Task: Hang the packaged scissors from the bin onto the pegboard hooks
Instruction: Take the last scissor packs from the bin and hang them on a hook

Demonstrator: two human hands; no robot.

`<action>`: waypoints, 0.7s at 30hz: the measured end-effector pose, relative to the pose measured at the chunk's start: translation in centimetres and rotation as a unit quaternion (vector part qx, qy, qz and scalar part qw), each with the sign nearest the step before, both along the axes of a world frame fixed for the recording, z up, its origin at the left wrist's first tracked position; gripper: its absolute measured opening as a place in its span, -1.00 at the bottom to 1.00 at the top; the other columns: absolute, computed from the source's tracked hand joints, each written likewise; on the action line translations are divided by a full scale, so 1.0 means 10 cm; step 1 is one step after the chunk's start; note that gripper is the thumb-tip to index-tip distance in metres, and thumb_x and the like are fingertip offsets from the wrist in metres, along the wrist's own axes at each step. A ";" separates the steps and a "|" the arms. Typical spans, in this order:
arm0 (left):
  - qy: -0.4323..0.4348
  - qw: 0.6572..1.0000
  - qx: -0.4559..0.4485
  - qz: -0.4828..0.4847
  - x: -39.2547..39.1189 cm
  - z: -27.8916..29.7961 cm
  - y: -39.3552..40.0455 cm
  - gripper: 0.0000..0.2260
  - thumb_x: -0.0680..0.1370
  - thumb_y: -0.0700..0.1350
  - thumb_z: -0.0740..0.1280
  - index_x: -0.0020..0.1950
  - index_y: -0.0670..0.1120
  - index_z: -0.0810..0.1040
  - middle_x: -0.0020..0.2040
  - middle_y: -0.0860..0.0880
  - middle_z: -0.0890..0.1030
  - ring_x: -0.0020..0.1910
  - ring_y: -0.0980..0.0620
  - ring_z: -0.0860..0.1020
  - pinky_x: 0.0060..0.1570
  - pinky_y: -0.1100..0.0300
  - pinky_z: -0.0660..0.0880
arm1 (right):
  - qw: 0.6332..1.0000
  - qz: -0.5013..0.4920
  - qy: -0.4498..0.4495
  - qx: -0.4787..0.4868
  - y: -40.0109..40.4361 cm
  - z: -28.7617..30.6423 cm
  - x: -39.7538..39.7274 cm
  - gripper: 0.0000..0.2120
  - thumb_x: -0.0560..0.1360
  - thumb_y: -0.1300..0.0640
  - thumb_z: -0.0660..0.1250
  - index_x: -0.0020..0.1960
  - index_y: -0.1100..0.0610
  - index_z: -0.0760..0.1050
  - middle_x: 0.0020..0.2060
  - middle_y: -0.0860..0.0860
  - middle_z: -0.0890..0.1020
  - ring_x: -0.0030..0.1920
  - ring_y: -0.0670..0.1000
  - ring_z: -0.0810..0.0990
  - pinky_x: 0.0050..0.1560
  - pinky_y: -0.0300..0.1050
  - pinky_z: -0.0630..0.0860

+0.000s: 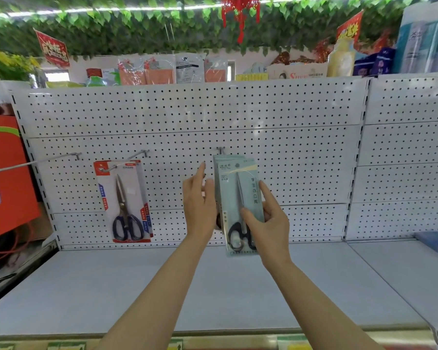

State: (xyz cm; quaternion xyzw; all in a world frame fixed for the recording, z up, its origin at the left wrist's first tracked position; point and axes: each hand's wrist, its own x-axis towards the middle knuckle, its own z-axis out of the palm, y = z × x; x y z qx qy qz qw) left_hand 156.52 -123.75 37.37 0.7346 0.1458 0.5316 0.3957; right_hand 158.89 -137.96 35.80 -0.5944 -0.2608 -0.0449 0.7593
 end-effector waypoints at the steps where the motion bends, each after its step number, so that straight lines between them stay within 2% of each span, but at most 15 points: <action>1: 0.000 1.000 0.014 -0.022 -0.02 0.09 0.00 -0.62 0.66 0.03 0.18 0.50 0.14 0.33 0.21 0.05 0.40 -0.02 0.38 0.44 -0.10 0.55 0.40 | 1.000 0.001 0.000 0.002 0.04 0.00 0.01 -0.38 0.44 0.23 0.41 0.41 -0.20 0.38 -0.13 -0.03 0.67 -0.14 -0.10 0.66 -0.20 -0.29 0.58; 3: 0.019 0.997 0.056 -0.058 -0.03 0.22 0.00 -0.55 0.60 0.10 0.28 0.49 0.19 0.32 0.25 0.10 0.35 0.07 0.29 0.47 -0.08 0.50 0.43 | 1.000 -0.002 0.002 0.004 0.12 -0.02 0.05 -0.39 0.45 0.21 0.42 0.40 -0.21 0.38 -0.13 -0.03 0.67 -0.12 -0.07 0.67 -0.14 -0.20 0.62; 4: 0.037 0.994 0.080 -0.065 -0.01 0.25 0.01 -0.50 0.56 0.15 0.32 0.48 0.21 0.31 0.26 0.14 0.32 0.14 0.20 0.47 -0.02 0.40 0.48 | 1.000 -0.004 0.003 0.006 0.16 -0.04 0.07 -0.39 0.45 0.20 0.42 0.41 -0.20 0.37 -0.13 -0.03 0.67 -0.12 -0.06 0.67 -0.13 -0.19 0.63; 6: 0.073 0.989 0.113 -0.054 0.04 0.26 0.05 -0.39 0.46 0.26 0.34 0.48 0.21 0.30 0.28 0.19 0.29 0.27 0.06 0.43 0.10 0.09 0.55 | 1.000 -0.012 0.003 0.008 0.22 -0.10 0.11 -0.38 0.46 0.20 0.42 0.43 -0.18 0.35 -0.13 -0.03 0.65 -0.12 -0.06 0.67 -0.13 -0.18 0.63; 8: 0.093 0.988 0.114 -0.046 0.09 0.22 0.10 -0.34 0.41 0.27 0.34 0.49 0.17 0.31 0.30 0.20 0.29 0.32 0.03 0.39 0.11 -0.05 0.56 | 1.000 -0.023 -0.001 0.006 0.28 -0.17 0.16 -0.39 0.46 0.18 0.43 0.43 -0.19 0.35 -0.08 -0.02 0.62 -0.07 -0.06 0.65 -0.09 -0.16 0.63; 13: 0.107 0.987 0.113 -0.035 0.15 0.16 0.13 -0.34 0.47 0.08 0.45 0.53 0.09 0.29 0.35 0.12 0.28 0.33 0.06 0.37 0.18 -0.04 0.53 | 0.997 -0.061 -0.039 -0.024 0.40 -0.30 0.26 -0.39 0.47 0.15 0.43 0.43 -0.19 0.33 0.03 -0.08 0.51 0.00 -0.08 0.56 0.00 -0.16 0.58; 17: 0.114 0.984 0.134 -0.028 0.17 0.14 0.14 -0.34 0.48 0.05 0.46 0.53 0.08 0.28 0.36 0.12 0.25 0.27 0.08 0.39 0.08 -0.03 0.57 | 0.995 -0.075 -0.055 -0.035 0.42 -0.31 0.33 -0.42 0.48 0.17 0.41 0.42 -0.16 0.35 0.07 -0.09 0.46 0.02 -0.13 0.53 0.04 -0.28 0.50; 21: 0.111 0.983 0.145 -0.025 0.18 0.13 0.18 -0.34 0.48 0.06 0.45 0.53 0.10 0.28 0.37 0.12 0.24 0.29 0.05 0.39 0.06 -0.03 0.57 | 0.994 -0.083 -0.064 -0.040 0.43 -0.29 0.39 -0.48 0.48 0.17 0.40 0.39 -0.12 0.40 0.12 -0.10 0.47 0.08 -0.12 0.52 0.10 -0.21 0.51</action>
